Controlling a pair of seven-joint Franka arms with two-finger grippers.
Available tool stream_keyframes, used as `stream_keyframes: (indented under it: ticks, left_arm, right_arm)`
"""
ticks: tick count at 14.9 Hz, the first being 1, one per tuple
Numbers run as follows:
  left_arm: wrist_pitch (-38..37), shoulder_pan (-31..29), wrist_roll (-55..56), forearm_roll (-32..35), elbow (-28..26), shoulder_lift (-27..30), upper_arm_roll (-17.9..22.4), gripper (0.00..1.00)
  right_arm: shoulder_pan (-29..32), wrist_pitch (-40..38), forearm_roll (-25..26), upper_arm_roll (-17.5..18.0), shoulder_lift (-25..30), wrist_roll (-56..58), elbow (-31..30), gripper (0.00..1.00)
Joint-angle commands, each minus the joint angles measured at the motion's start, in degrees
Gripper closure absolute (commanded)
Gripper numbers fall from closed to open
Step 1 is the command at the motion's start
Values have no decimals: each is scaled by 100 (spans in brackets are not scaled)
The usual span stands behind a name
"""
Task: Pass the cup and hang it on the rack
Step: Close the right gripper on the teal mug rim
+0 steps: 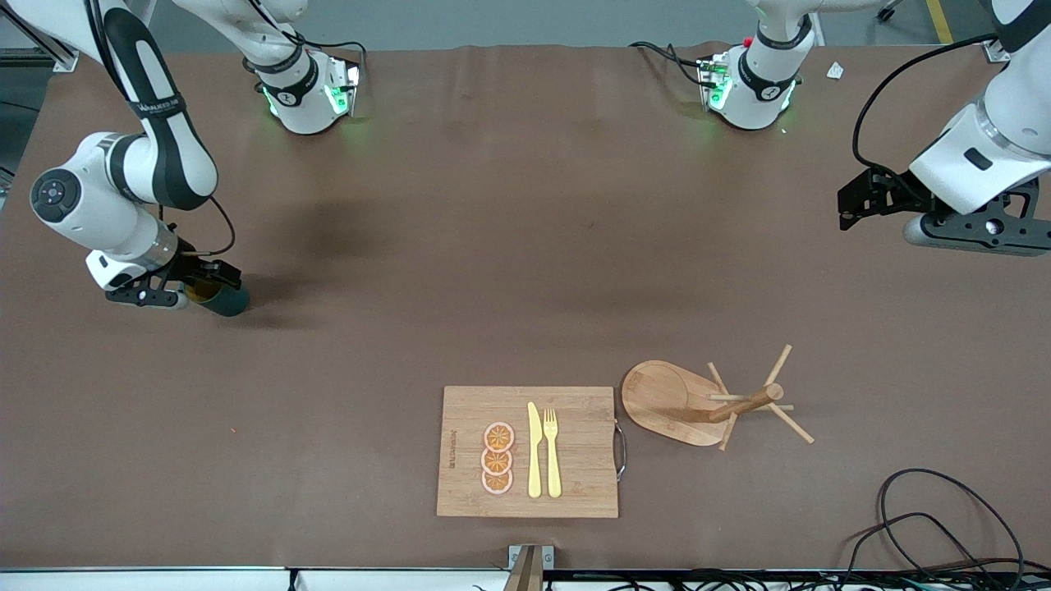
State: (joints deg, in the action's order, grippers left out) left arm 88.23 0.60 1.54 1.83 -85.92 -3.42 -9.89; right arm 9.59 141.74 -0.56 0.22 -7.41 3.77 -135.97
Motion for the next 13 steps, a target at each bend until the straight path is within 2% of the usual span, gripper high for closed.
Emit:
stream_keyframes:
  ticks: [1,3,11,13]
  left_arm:
    - [10,10,13,10,58,-18,-12,0]
    - [10,10,13,2,58,-36,-12,0]
    - [10,19,13,2,58,-27,-12,0]
    - [10,19,4,2,58,-27,-21,0]
  right_arm:
    - [78,91,-67,57,-68,28,-26,0]
    - [78,91,-67,57,-111,28,-26,4]
    - [78,126,-67,57,-419,28,-26,3]
    - [78,117,-67,57,-419,28,-26,12]
